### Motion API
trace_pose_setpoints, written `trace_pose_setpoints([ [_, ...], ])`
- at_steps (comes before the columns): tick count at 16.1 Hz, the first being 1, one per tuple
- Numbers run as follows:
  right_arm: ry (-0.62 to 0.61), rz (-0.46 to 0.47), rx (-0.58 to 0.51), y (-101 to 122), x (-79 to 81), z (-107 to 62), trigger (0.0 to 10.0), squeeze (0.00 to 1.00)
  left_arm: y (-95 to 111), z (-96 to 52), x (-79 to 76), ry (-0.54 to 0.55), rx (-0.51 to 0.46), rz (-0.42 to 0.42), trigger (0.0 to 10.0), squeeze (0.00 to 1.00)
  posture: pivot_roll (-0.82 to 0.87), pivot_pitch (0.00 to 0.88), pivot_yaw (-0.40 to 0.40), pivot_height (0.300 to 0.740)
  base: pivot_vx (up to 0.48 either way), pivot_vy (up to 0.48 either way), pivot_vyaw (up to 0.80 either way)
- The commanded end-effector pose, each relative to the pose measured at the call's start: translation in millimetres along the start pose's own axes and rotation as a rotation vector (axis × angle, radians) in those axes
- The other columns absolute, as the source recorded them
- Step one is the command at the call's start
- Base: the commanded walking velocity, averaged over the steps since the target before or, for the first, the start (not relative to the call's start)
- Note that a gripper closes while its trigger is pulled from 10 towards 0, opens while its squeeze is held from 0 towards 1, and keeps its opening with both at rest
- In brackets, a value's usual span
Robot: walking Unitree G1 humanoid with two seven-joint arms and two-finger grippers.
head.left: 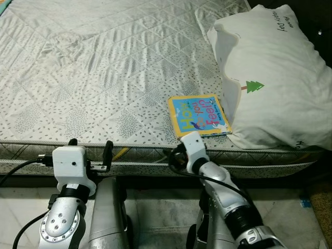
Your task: Clean up the room
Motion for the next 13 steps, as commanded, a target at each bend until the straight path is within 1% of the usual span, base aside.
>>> trace_pose_setpoints([
  [1, 0.013, -0.001, 0.028, -7, 3.5, -0.9, 10.0, 0.00, -5, -2.0, -1.3, -0.008, 0.016, 0.004, 10.0, 0.00, 0.19, 0.210, -0.070, 0.534, 0.000, 0.000, 0.00],
  [7, 0.053, 0.006, 0.026, -2, 24.5, 7.9, 10.0, 0.00, -6, -3.4, -1.8, -0.004, 0.021, 0.001, 10.0, 0.00, 0.19, 0.218, -0.078, 0.534, 0.000, 0.000, 0.00],
  [9, 0.054, 0.008, 0.025, -1, 26.7, 9.3, 10.0, 0.00, -6, -3.4, -1.3, -0.003, 0.021, 0.002, 10.0, 0.00, 0.19, 0.218, -0.078, 0.534, 0.000, 0.000, 0.00],
  [11, 0.051, 0.011, 0.024, -2, 32.4, 13.5, 10.0, 0.00, -6, -4.8, 0.6, 0.002, 0.023, 0.008, 10.0, 0.00, 0.21, 0.228, -0.077, 0.534, 0.000, 0.000, 0.00],
  [13, 0.046, 0.011, 0.023, -1, 33.5, 15.6, 10.0, 0.00, -5, -6.7, 1.7, 0.005, 0.027, 0.012, 10.0, 0.00, 0.21, 0.233, -0.075, 0.534, 0.000, 0.000, 0.00],
])
Point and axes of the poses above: a point about 5 cm out from each wrist's last joint towards the gripper, its own z axis pointing out of the wrist towards the gripper, its own y axis along the axis of the wrist's last joint, x = y × z, the point moved 4 cm from there along z, pointing out of the wrist towards the gripper, and after that the axes turned 12 degrees about z, right-handed, at the moved point
